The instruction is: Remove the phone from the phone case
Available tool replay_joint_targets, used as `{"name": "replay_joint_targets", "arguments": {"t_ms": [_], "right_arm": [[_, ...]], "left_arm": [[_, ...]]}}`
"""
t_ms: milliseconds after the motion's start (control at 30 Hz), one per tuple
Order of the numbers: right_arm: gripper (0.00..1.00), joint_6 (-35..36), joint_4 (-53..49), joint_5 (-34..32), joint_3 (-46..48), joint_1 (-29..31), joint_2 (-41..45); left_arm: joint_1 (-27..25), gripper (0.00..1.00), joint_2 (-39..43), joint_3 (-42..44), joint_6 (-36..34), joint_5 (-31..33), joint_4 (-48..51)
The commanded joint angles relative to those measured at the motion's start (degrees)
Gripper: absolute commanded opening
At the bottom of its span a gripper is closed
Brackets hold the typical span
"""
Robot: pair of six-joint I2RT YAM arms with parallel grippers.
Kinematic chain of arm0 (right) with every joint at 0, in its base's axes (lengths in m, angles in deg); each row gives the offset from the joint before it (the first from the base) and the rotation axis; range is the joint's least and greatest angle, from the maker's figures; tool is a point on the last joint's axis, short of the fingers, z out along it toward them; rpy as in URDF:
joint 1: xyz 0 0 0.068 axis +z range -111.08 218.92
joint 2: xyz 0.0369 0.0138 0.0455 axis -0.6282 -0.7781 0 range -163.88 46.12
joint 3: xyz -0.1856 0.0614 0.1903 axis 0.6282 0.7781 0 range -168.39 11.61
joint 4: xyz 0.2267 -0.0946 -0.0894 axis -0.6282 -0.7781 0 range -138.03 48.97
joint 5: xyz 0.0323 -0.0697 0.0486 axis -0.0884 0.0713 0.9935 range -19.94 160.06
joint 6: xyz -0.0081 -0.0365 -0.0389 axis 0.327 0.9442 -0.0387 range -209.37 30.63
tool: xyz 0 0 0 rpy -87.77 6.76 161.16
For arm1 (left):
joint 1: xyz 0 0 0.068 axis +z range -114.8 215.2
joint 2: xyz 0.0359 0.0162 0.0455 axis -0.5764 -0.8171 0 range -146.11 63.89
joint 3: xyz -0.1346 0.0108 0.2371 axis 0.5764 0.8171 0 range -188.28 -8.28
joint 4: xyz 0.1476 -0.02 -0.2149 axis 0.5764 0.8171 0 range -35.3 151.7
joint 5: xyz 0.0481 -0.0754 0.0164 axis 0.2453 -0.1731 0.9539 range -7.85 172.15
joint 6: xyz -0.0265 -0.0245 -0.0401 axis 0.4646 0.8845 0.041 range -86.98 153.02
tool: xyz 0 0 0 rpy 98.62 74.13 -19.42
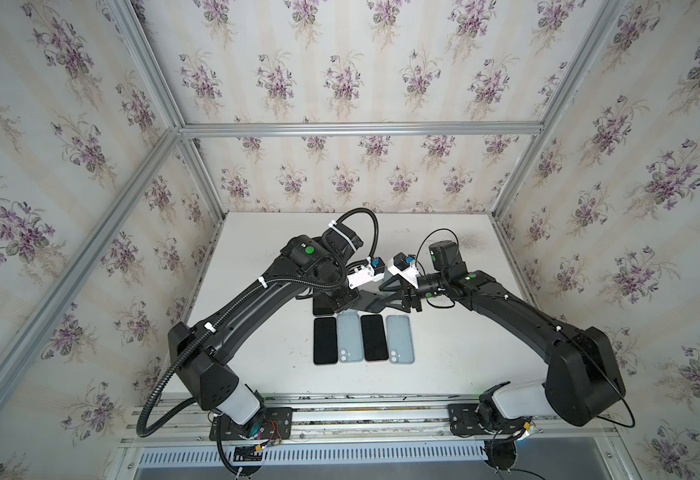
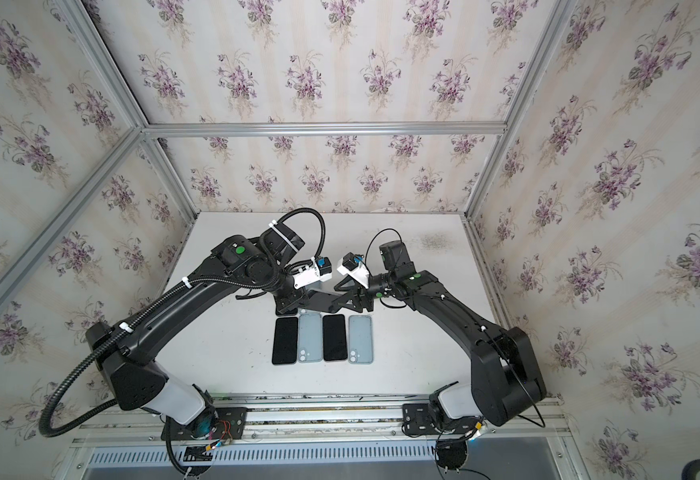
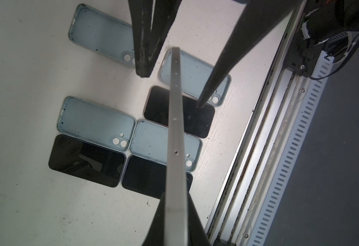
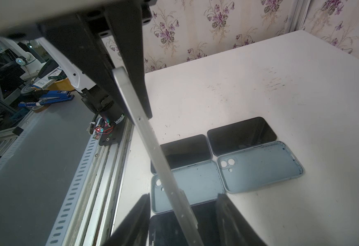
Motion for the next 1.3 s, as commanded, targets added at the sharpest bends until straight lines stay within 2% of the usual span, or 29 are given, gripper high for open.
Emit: {"name": "replay_joint_targets", "arguments": {"t_ms": [0, 167, 433, 600, 633, 733, 800, 867, 967, 1067, 1200, 1267], "right_arm": [[0.48, -4.14, 6.17, 3.5, 0.95, 0.47, -0.13], [0.31, -5.51, 8.07, 5.5, 2.19, 0.75, 0.15], [0.17, -8.81, 11.39, 8.37, 3.76, 1.18, 0.48], [0.0, -10.62, 12.9, 10.31, 4.26, 1.71, 0.13], [0.0, -11.77, 14.3, 10.58, 4.73, 1.81, 0.13], [0.0, -17.51, 21.46, 10.95, 6.73, 1.85, 0.03], [0.0, -21.08, 25.94, 10.96, 7.98, 1.82, -0.07], [0.0, -25.23, 31.2, 10.6, 9.21, 1.8, -0.09], [0.0, -30.67, 36.3, 7.6, 10.18, 1.64, -0.26], [0.0, -36.42, 38.17, 1.85, 10.35, 1.33, -0.78], [0.0, -51.09, 44.69, -9.85, 12.2, 0.53, -2.92], [0.0, -57.99, 49.47, -13.61, 13.3, 0.59, -5.29]], "left_arm": [[-0.01, 0.06, 0.1, -0.52, -1.08, -1.1, -0.66], [-0.01, 0.07, 0.28, -0.62, -1.26, -1.46, -1.47], [-0.01, 0.07, 0.37, -1.12, -1.67, -1.88, -2.19], [0.14, 0.08, 0.1, -1.68, -1.71, -1.73, -2.87], [0.21, 0.1, 0.15, -1.65, -1.57, -1.73, -3.21], [0.68, 0.29, 0.67, -1.24, -0.91, -1.73, -5.09], [1.03, 0.48, 1.25, -0.87, -0.38, -1.26, -6.39], [1.79, 0.56, 2.3, 0.17, 0.12, -0.98, -8.06], [3.4, 0.78, 4.03, 2.11, 1.84, -0.26, -10.77], [6.32, 0.99, 7.2, 5.35, 5.55, 3.38, -15.2], [12.9, 1.0, 14.53, 12.05, 13.76, 5.0, -23.76], [16.23, 1.0, 18.85, 16.16, 18.04, 4.47, -28.1]]}}
